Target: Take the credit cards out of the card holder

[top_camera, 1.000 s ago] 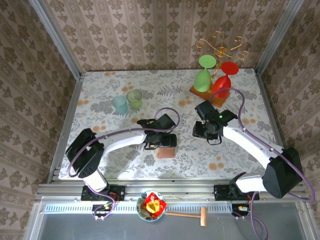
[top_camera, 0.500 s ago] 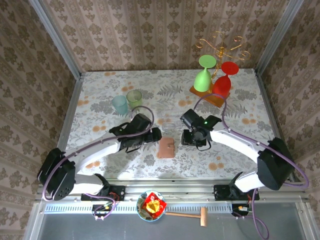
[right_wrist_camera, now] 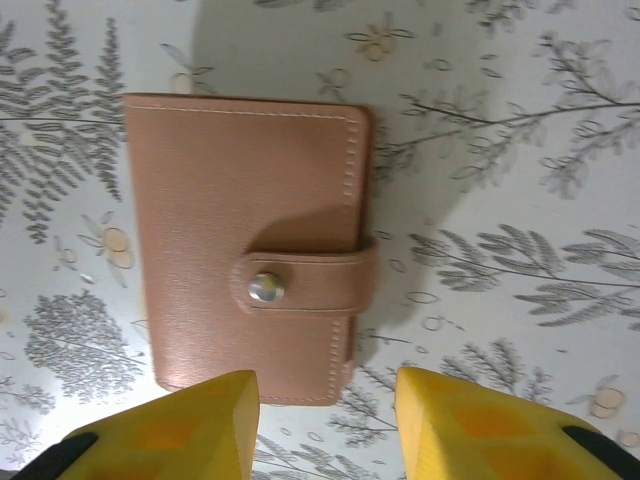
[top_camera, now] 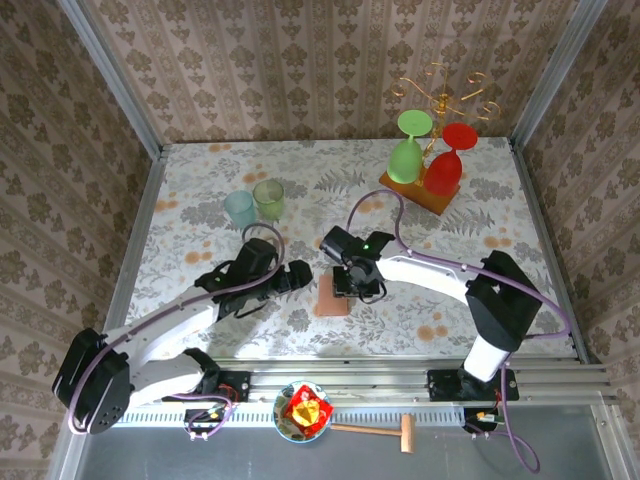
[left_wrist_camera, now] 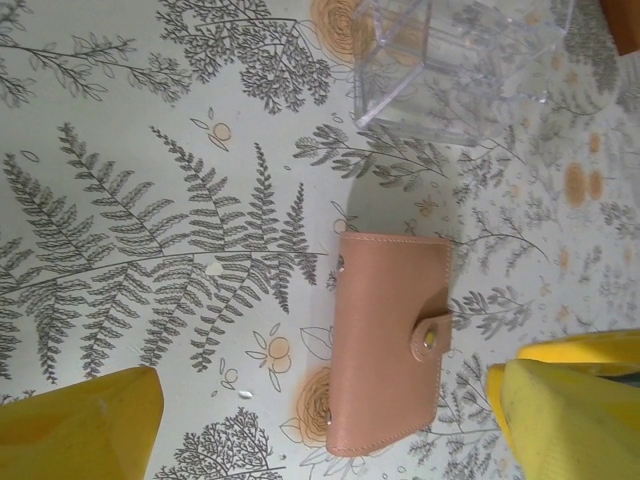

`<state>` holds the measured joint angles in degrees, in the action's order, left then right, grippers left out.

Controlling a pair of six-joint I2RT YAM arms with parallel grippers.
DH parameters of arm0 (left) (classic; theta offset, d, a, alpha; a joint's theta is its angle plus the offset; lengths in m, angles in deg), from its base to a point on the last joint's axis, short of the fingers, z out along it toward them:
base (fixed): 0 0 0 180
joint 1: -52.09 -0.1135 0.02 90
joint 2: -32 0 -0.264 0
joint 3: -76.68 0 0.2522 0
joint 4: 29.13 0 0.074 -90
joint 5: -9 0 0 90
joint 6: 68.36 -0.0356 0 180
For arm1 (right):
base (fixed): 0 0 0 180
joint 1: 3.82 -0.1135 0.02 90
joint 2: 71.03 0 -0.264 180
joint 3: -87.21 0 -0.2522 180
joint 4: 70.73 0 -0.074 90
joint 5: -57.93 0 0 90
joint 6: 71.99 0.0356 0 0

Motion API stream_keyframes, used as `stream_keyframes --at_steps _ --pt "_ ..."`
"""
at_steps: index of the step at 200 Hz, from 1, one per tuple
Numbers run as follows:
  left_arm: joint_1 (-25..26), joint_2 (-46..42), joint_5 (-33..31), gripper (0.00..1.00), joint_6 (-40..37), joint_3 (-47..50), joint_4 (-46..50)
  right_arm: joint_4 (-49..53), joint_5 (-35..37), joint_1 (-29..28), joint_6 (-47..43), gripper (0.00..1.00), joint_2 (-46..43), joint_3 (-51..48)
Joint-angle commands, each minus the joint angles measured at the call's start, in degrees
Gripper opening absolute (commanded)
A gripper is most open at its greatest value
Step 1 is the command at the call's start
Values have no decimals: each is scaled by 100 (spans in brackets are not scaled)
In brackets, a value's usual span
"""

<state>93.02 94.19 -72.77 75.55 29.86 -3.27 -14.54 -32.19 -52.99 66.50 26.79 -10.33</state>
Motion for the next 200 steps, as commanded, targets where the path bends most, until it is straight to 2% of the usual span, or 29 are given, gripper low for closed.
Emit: stream_keyframes --at_steps 1,27,65,100,200 --pt "-143 -275 443 86 163 312 -515 232 124 -116 176 40 209 256" --pt "-270 -524 371 85 73 458 -458 306 215 -180 211 39 403 447" --pt "-616 -637 637 85 -155 440 -266 493 407 -266 336 37 652 741" --pt "-844 -613 876 85 -240 482 -263 551 458 -276 442 33 797 886" --pt "-1160 -304 1128 86 -353 493 -474 770 483 -265 364 34 1289 1254"
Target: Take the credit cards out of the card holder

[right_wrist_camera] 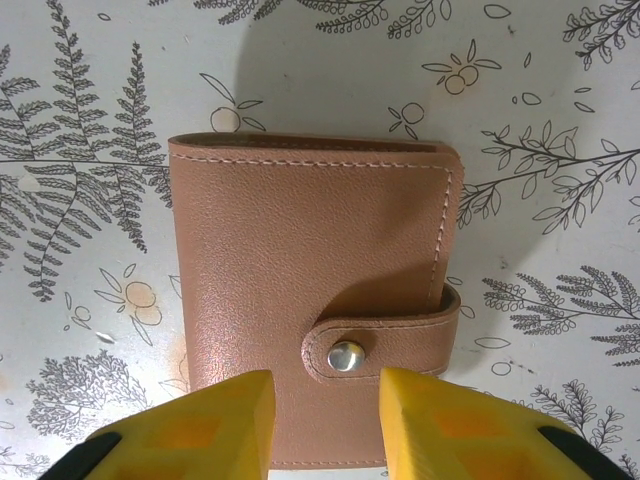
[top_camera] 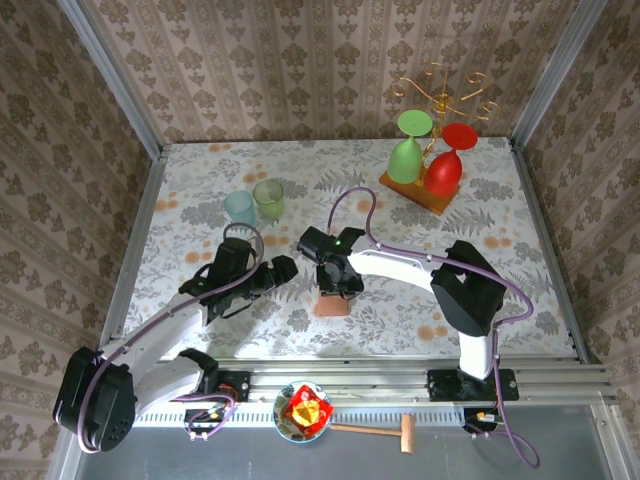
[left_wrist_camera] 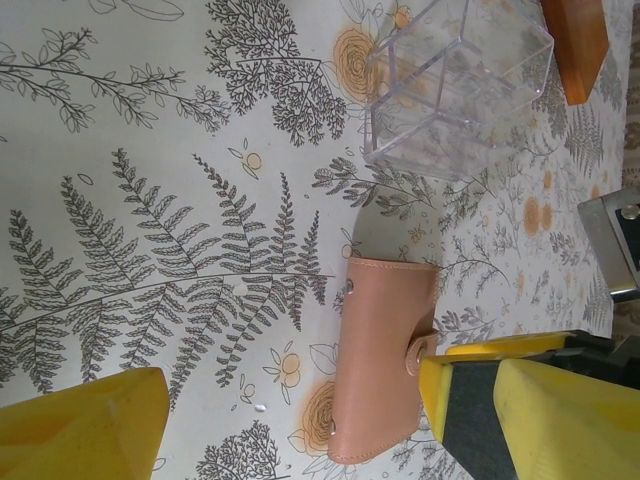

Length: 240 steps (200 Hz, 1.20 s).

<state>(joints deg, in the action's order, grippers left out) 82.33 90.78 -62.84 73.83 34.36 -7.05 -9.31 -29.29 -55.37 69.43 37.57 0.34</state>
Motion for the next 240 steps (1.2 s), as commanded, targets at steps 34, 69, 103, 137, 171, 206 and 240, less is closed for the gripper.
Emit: stream_keyframes --at_steps 34,69,103,137,171,206,240 --pt "-166 34 162 86 -190 94 -101 232 131 -17 21 34 436 280" --pt "-255 47 215 86 -261 96 -32 176 40 -4 -18 33 658 287" --pt "-287 37 206 86 -201 148 -96 108 12 24 -51 32 681 187" --pt "-275 137 245 86 -268 74 -76 -4 -67 49 -47 27 673 78" --pt "-256 241 379 86 -379 -36 21 -107 -116 107 -115 23 652 4" --pt "-126 380 481 86 -244 -36 -236 -488 -373 191 -124 18 512 -223" --pt "136 609 458 85 27 -40 -534 -815 -590 269 -140 15 338 -481"
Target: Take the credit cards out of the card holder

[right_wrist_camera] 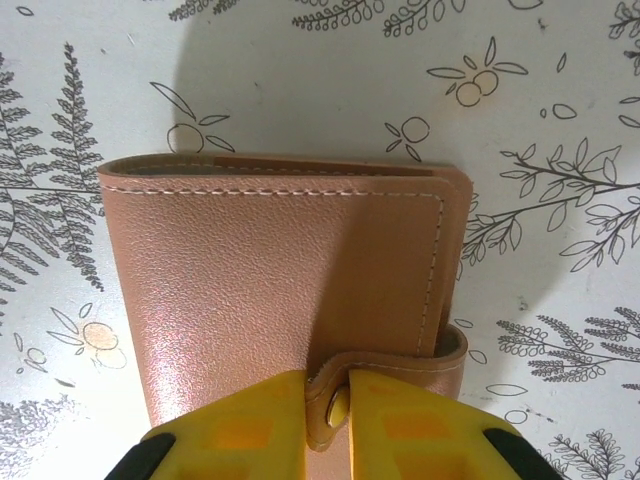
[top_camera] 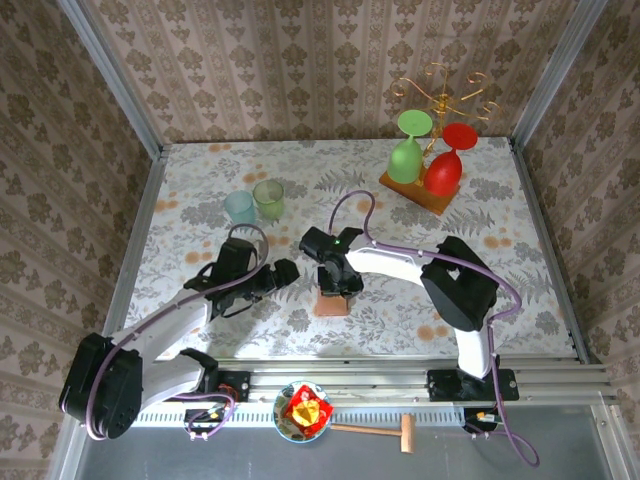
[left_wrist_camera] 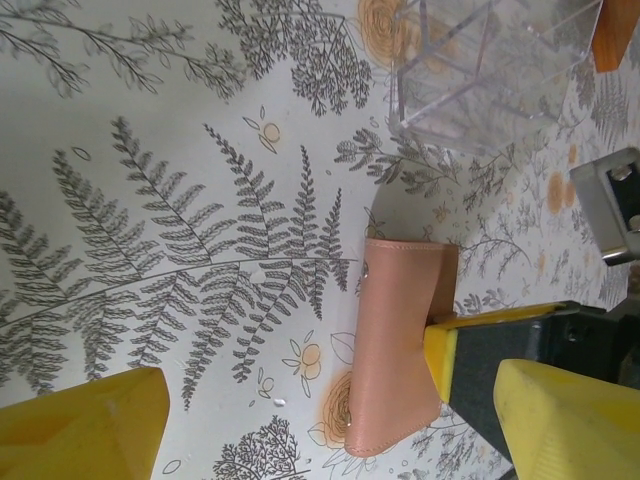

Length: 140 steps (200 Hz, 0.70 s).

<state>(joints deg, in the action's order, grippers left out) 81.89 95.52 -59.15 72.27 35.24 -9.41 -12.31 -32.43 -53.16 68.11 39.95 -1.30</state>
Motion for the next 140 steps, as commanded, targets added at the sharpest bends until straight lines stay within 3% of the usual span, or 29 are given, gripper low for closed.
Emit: stream_keyframes --at_steps 1,76,140 --pt "186 143 86 85 188 -130 -306 -522 -278 48 -9 15 95 -323" --pt "765 851 -145 84 458 -578 -453 -1037 -585 324 -28 20 -579 -906" --pt "910 1019 -265 83 581 -725 -464 -641 -197 448 -192 23 -1063 -1039"
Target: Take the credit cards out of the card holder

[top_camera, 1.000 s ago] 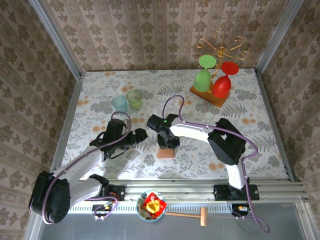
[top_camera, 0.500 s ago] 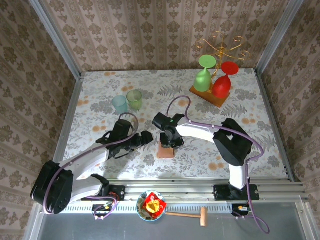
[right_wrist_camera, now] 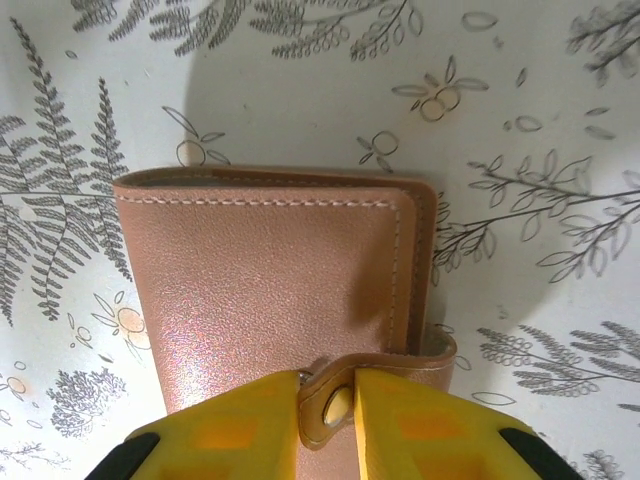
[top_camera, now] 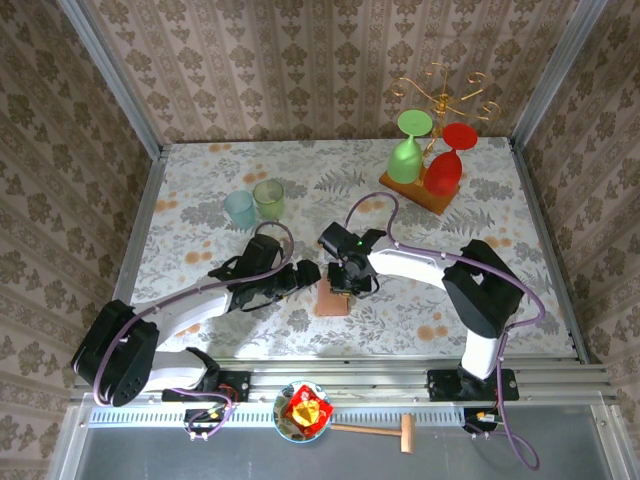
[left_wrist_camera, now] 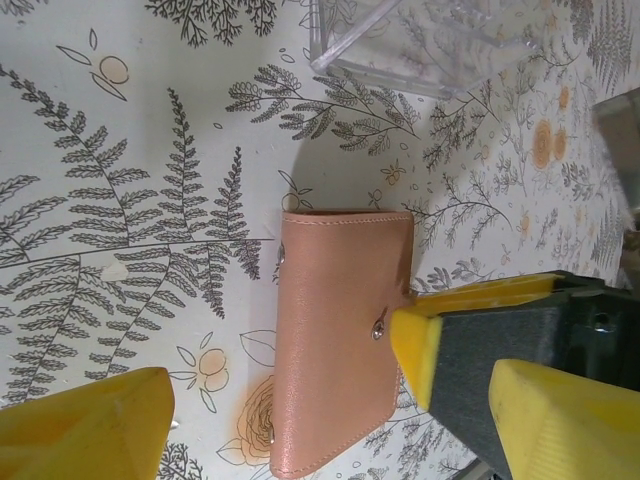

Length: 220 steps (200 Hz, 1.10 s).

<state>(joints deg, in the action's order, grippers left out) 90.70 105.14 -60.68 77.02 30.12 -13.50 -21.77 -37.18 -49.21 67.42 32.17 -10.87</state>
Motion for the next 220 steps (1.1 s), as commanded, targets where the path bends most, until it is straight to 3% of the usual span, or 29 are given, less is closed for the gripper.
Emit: stream_keyframes --at_steps 1,126,220 --pt "31 58 -114 83 101 -216 -51 309 280 59 -123 23 -288 -87" --pt "143 539 -10 83 -27 -644 0 138 445 218 -124 23 -476 -569" --pt "132 779 94 82 -61 -850 -46 217 456 272 -229 11 -560 -515"
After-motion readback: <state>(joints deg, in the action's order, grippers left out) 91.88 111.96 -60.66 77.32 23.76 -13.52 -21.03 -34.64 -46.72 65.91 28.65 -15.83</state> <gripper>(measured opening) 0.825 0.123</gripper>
